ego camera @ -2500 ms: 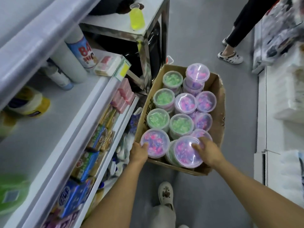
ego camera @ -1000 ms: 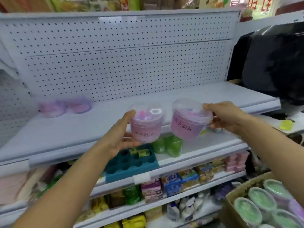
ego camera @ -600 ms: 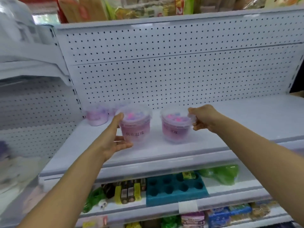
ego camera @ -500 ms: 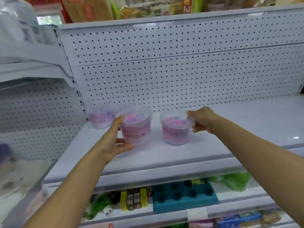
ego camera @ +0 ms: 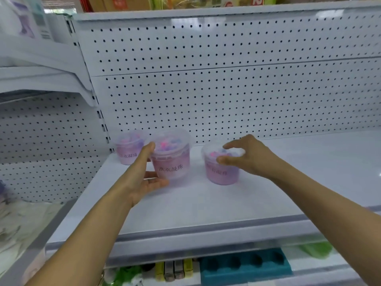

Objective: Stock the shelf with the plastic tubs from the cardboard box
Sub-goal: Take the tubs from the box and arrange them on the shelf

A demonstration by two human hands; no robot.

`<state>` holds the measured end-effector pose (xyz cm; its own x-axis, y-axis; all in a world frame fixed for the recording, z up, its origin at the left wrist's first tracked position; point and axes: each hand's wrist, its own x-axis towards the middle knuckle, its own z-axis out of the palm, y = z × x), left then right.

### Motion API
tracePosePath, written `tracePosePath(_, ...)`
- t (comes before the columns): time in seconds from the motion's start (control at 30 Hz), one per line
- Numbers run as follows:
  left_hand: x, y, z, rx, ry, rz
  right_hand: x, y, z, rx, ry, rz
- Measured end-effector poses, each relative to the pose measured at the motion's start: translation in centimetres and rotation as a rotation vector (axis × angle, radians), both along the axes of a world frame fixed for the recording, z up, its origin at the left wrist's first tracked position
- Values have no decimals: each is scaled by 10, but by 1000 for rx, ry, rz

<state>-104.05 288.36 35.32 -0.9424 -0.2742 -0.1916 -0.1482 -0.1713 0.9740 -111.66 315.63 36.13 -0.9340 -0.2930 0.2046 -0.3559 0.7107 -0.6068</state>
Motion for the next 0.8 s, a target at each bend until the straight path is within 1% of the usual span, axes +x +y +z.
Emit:
tracePosePath(0.07, 0, -1, -1, 9, -5, 17, -18, -8, 0, -10, 36, -10)
tracePosePath(0.17, 1, -3, 0, 35, -26, 45, -42, -26, 1, -27, 26, -17)
tracePosePath(0.33, 3, 4, 5, 67, -14, 83, -73, -49, 3, 28, 29, -82)
tracePosePath(0.37, 3, 6, 6, 70, -18, 84, -76, -50, 5, 75, 12, -94)
tracePosePath(0.43, 5, 11, 7, 69, -32, 87, -76, -51, 9, 230, 3, -110)
tracePosePath(0.5, 6, 16, 7, 61, -41, 92, -69, -48, 14, 320, 67, -113)
tracePosePath(0.53, 6, 19, 6, 52, -42, 89, -62, -45, 17, 311, 139, -123)
tracePosePath(0.6, 5, 27, 6, 32, -38, 65, -47, -37, 23, 193, 263, -143)
tracePosePath(0.63, 4, 33, 7, 24, -33, 44, -40, -33, 28, 92, 234, -129)
tracePosePath(0.67, 2, 41, 7, 21, -26, 23, -34, -28, 34, -19, 126, -83)
tracePosePath(0.7, 0, 50, 8, 21, -16, 2, -27, -24, 40, -120, -36, -19)
tracePosePath(0.73, -3, 61, 10, 22, -3, -18, -22, -18, 44, -190, -194, 30)
tracePosePath(0.77, -5, 71, 11, 17, 9, -40, -19, -11, 47, -230, -301, 49)
tracePosePath(0.8, -9, 82, 12, 6, 12, -67, -17, -3, 49, -265, -348, 44)
